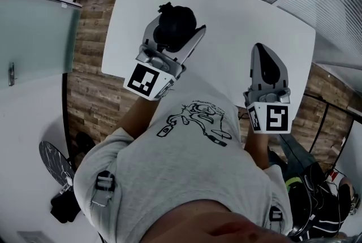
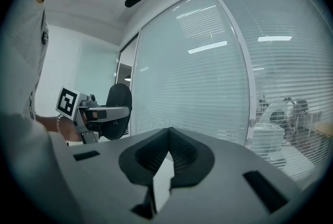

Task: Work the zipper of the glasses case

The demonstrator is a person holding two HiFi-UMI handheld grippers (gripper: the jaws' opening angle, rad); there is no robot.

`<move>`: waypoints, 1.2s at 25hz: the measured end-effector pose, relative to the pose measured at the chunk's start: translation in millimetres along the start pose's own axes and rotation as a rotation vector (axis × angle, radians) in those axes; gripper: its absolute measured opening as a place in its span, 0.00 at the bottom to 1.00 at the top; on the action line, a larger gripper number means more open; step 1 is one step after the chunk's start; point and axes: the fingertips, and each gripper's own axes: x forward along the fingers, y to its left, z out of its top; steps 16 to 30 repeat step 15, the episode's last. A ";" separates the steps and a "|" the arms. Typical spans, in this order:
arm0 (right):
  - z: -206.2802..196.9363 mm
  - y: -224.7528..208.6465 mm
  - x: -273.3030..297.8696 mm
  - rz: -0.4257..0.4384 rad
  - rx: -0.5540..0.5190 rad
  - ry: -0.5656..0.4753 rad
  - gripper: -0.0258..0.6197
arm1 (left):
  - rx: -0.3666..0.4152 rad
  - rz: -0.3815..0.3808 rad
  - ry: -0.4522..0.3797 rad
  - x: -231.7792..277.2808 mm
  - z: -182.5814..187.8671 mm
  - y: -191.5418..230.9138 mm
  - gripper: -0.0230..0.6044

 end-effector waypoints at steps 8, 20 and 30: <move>1.0 -1.1 0.5 -0.008 -0.007 -0.001 0.04 | 0.005 0.003 0.002 -1.3 2.2 1.1 0.44; 2.0 -2.4 1.3 -0.015 -0.009 -0.007 0.04 | 0.002 0.007 -0.007 -1.3 3.8 2.2 0.44; 2.0 -2.4 1.3 -0.015 -0.009 -0.007 0.04 | 0.002 0.007 -0.007 -1.3 3.8 2.2 0.44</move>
